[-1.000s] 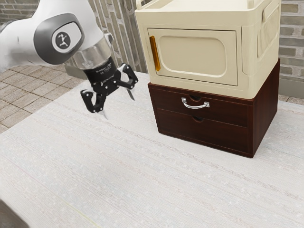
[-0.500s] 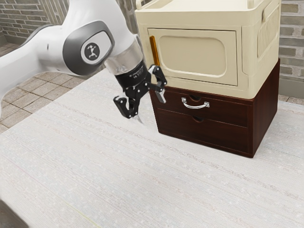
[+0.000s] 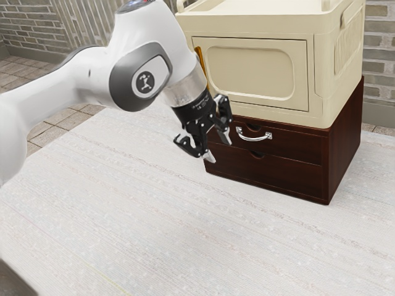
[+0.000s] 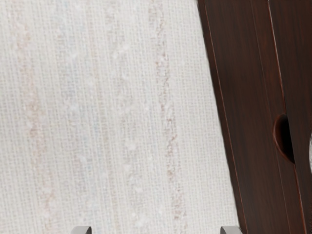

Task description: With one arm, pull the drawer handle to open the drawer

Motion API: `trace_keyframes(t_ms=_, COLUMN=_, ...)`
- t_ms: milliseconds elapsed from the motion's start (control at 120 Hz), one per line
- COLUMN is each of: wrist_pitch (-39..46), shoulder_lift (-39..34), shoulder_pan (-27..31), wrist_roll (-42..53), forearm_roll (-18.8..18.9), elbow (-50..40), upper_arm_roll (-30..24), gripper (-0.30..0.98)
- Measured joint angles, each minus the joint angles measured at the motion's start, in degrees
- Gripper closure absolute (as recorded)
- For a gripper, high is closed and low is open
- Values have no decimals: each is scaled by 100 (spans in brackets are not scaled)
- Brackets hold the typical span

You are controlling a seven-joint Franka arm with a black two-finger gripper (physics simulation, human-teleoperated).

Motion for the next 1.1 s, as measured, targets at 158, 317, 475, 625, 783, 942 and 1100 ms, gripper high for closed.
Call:
trace_keyframes(t_ms=158, wrist_pitch=298, shoulder_lift=137, shoulder_pan=-16, wrist_roll=-81, forearm_roll=-4, elbow=24, upper_arm_roll=0, gripper=40)
trace_keyframes(t_ms=317, wrist_pitch=560, shoulder_lift=229, shoulder_pan=-10, wrist_roll=-146, forearm_roll=-3, elbow=26, upper_arm_roll=0, gripper=41)
trace_keyframes(t_ms=475, wrist_pitch=763, shoulder_lift=390, shoulder_pan=-8, wrist_roll=-193, forearm_roll=2, elbow=46, upper_arm_roll=0, gripper=42)
trace_keyframes(t_ms=625, wrist_pitch=962, shoulder_lift=508, shoulder_pan=-2, wrist_roll=-228, forearm_roll=5, elbow=70, upper_arm_roll=-2, gripper=42)
trace_keyframes(t_ms=783, wrist_pitch=1142, shoulder_lift=575, shoulder_pan=11, wrist_roll=-254, forearm_roll=6, elbow=93, upper_arm_roll=0, gripper=42)
trace_keyframes(t_ms=942, wrist_pitch=1297, shoulder_lift=657, shoulder_pan=7, wrist_roll=-273, forearm_roll=10, elbow=169, upper_arm_roll=0, gripper=41)
trace_keyframes(t_ms=1100, wrist_pitch=1413, shoulder_lift=710, shoulder_pan=31, wrist_roll=-288, forearm_roll=14, elbow=176, upper_arm_roll=0, gripper=41)
